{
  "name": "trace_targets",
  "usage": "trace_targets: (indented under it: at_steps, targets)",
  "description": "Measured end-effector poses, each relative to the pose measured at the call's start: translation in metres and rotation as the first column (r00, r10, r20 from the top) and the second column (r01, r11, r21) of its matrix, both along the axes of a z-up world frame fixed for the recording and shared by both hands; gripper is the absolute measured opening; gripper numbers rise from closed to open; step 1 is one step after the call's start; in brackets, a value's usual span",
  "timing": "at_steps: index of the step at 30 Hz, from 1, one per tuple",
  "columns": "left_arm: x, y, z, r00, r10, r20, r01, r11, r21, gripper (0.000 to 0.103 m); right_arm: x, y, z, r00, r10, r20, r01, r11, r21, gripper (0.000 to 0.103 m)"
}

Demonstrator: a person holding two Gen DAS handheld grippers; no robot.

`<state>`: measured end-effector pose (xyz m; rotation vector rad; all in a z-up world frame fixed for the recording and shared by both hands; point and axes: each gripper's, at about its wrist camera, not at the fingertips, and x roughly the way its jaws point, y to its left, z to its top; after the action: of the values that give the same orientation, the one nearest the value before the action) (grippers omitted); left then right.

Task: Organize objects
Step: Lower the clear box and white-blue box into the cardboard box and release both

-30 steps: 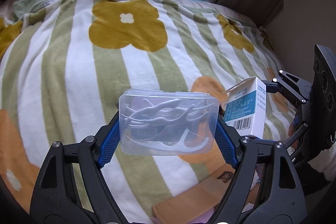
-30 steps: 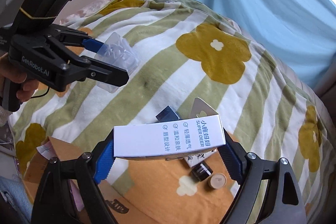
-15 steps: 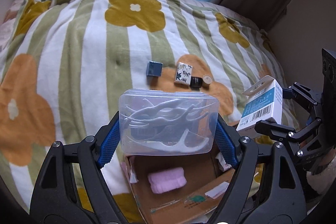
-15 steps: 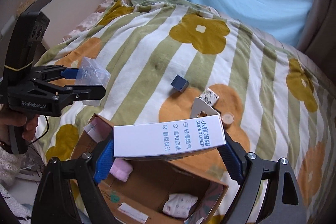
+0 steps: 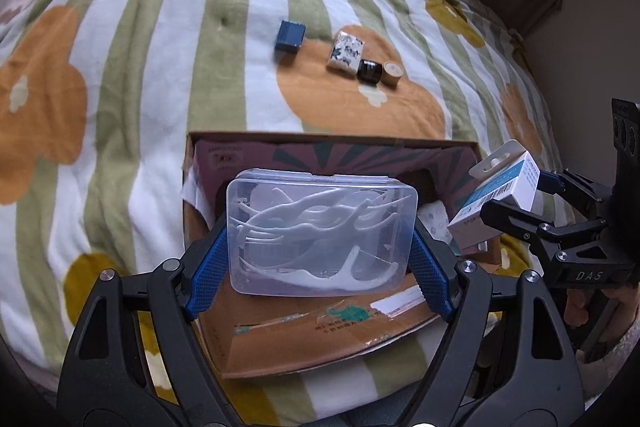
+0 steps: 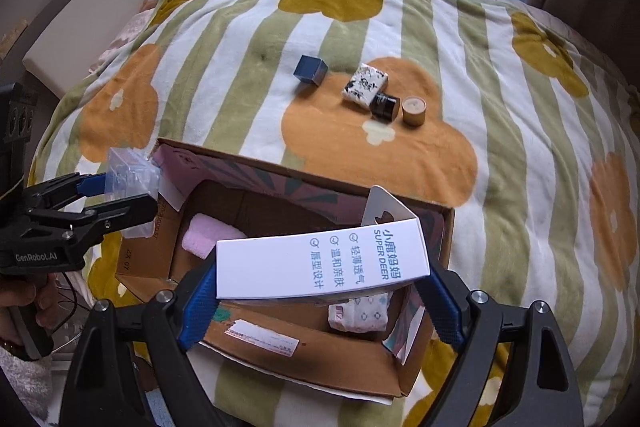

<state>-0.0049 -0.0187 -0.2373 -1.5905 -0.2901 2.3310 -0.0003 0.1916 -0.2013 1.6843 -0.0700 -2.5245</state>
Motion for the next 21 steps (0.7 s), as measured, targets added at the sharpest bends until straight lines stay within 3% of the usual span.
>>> trace_targets:
  at_steps: [4,10,21]
  targets:
    - [0.015,0.004,-0.024,0.999,0.031,0.034,-0.031,1.000,-0.003,0.080,0.004,0.003,-0.020,0.998,-0.058,-0.013,0.058,0.998,-0.011,0.086]
    - [0.029,0.010,-0.046,0.996,0.071,0.054,-0.071,0.997,-0.013,0.080,0.005,-0.005,-0.040,0.999,-0.046,-0.020,0.046,0.999,-0.001,0.086]
    - [0.026,0.018,-0.044,0.998,0.057,0.028,-0.054,0.994,-0.091,0.080,0.000,-0.005,-0.039,0.999,-0.020,-0.044,0.019,1.000,-0.017,0.086]
